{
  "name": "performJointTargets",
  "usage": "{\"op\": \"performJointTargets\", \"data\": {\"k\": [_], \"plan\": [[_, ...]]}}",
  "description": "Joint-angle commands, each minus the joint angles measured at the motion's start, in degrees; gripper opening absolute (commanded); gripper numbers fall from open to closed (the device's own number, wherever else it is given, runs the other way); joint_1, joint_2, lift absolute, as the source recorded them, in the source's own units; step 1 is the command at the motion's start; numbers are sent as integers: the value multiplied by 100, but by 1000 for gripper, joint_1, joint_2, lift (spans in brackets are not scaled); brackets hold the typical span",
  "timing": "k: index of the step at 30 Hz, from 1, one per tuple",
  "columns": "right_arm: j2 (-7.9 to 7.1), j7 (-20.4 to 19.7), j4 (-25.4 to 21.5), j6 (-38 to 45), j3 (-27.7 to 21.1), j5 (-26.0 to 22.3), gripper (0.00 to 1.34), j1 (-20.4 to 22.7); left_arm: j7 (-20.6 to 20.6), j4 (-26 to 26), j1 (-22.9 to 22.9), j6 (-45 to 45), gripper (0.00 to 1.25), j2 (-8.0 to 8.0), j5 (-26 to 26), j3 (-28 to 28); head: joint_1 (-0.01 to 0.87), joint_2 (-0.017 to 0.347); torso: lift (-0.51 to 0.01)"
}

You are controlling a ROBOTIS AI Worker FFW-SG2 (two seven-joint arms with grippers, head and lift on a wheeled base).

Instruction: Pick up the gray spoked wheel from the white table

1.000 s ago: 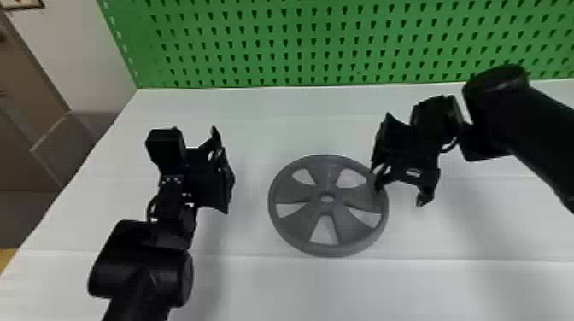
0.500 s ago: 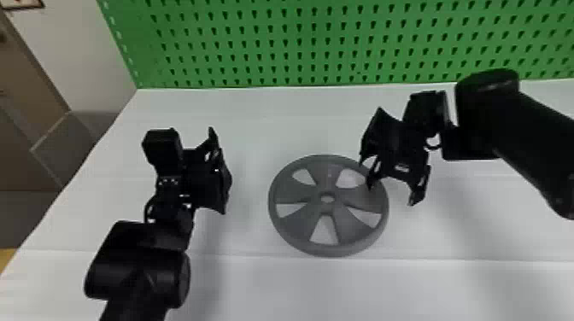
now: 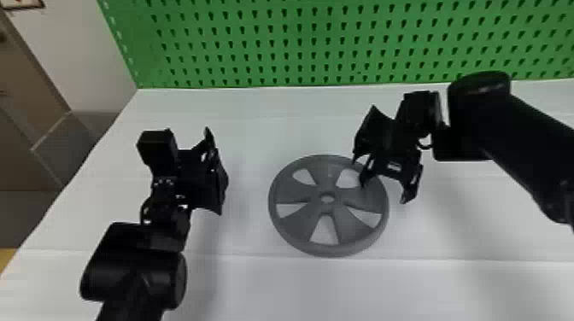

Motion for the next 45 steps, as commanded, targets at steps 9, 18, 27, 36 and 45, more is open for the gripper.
{"op": "performJointTargets", "data": {"k": [9, 18, 27, 36, 45], "plan": [[55, -426, -656, -9, -473, 333, 913, 402, 0, -32, 40, 0, 802, 9, 3, 48, 779, 137, -66], [125, -760, -1324, -70, -930, 333, 913, 903, 35, -59, 67, 0, 802, 18, 3, 83, 779, 135, -66], [116, -971, -1922, -387, -1106, 140, 913, 1334, 44, -112, 84, 0, 802, 44, 12, 83, 779, 135, -66], [37, -997, -1992, -457, -1185, 87, 913, 1448, 62, -147, 111, 0, 802, 53, 21, 101, 779, 135, -66], [-103, -1067, -2098, -466, -658, -282, 913, 1509, 70, -173, 137, 0, 802, 62, 12, 136, 779, 135, -66]]}}
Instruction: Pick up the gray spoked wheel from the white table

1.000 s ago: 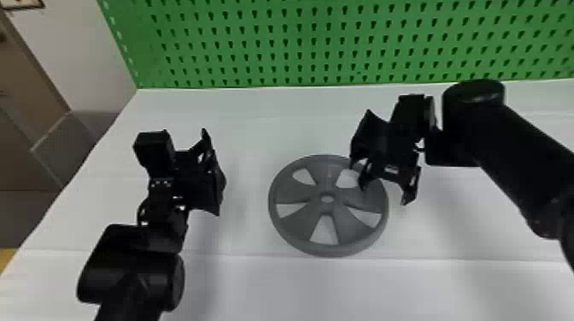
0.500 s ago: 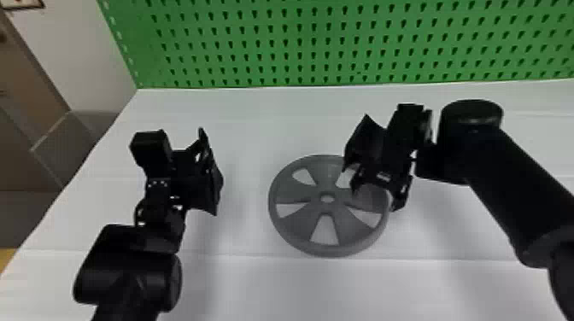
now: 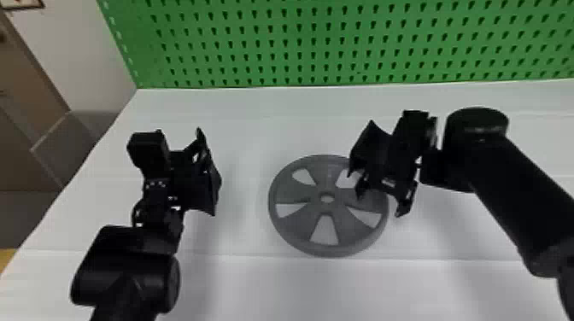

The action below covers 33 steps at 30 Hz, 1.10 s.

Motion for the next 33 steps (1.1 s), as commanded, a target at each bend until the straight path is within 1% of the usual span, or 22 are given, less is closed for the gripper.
{"op": "performJointTargets", "data": {"k": [1, 4, 7, 9, 11, 16, 20, 23, 25, 31, 33], "plan": [[-27, -143, -96, -17, 196, -222, 913, 55, 1, -22, 10, 0, 802, 2, -1, 20, 779, 135, -66], [-71, -249, -237, -140, 345, -406, 913, 126, 1, -22, 19, 9, 802, 2, -1, 20, 779, 135, -66], [-115, -257, -474, -325, 398, -424, 913, 231, 10, -22, 19, 0, 802, 2, -1, 28, 779, 135, -66], [-151, -266, -535, -351, 416, -441, 913, 266, 10, -31, 19, 0, 802, 2, -1, 20, 779, 135, -66], [-177, -266, -535, -378, 433, -538, 913, 293, 10, -31, 10, 0, 802, 2, -1, 20, 779, 135, -66], [-212, -257, -535, -457, 468, -582, 913, 346, 19, -31, 10, 0, 802, 2, -1, 11, 779, 135, -66], [-300, -257, -535, -492, 732, -661, 913, 319, 19, -31, 10, 0, 802, 2, -1, 2, 779, 135, -66], [-326, -249, -535, -501, 653, -705, 913, 354, 19, -31, 2, 0, 802, 2, -1, 2, 779, 135, -66], [-344, -249, -535, -501, 609, -705, 913, 381, 19, -31, 2, 0, 802, 2, 7, -7, 779, 135, -66], [-379, -222, -535, -536, 714, -599, 913, 407, 36, -22, 2, 9, 802, 2, 7, -24, 779, 135, -66], [-397, -55, -535, -536, 741, -529, 913, 416, 45, -22, -7, 9, 802, 2, 7, -42, 779, 135, -66]]}}
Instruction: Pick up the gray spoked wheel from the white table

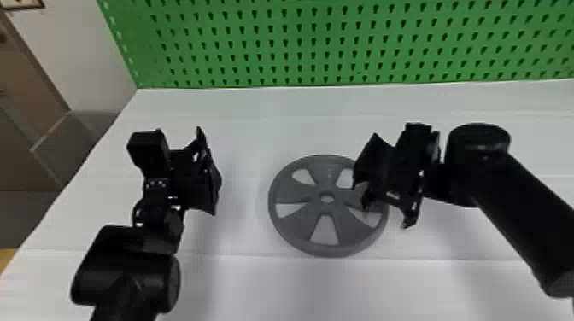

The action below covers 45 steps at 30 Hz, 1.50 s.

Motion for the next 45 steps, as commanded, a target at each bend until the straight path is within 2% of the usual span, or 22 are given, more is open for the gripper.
{"op": "performJointTargets", "data": {"k": [1, 17, 45], "plan": [[-37, 220, 1, -2, 61, 106, 913, 35, 9, 6, -17, 1, 802, 0, 4, -18, 779, 135, -66], [-72, 501, 54, 139, 35, 36, 913, 96, 61, 6, -35, 10, 802, 0, 21, -62, 779, 135, -66], [-107, 563, 115, 209, 79, 150, 910, 35, 70, 6, -78, 150, 802, 0, 13, -133, 779, 135, -66]]}}
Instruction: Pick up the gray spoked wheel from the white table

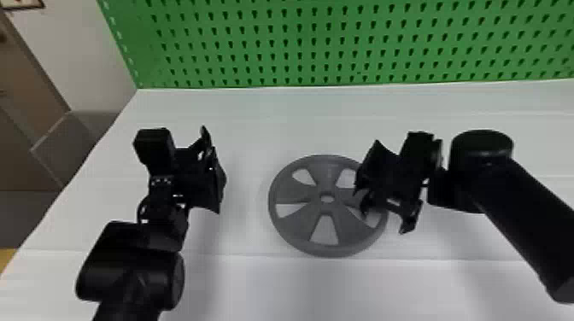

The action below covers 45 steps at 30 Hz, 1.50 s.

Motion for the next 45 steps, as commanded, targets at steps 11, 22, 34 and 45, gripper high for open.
{"op": "performJointTargets", "data": {"k": [11, 22, 34, 45], "plan": [[9, 441, 109, -14, 39, 371, 836, -34, 0, 0, -21, 66, 802, 0, 9, -24, 779, 135, -66], [-17, 556, 109, 48, 39, 555, 692, -69, 0, 0, -30, 136, 802, 0, 26, -51, 779, 135, -66], [0, 758, 65, 259, -31, 1021, 416, -104, 0, 0, -38, 171, 802, 0, 26, -68, 779, 137, -66], [18, 758, 21, 347, 57, 1232, 285, -148, 0, 0, -38, 206, 802, 0, 44, -68, 779, 135, -66]]}}
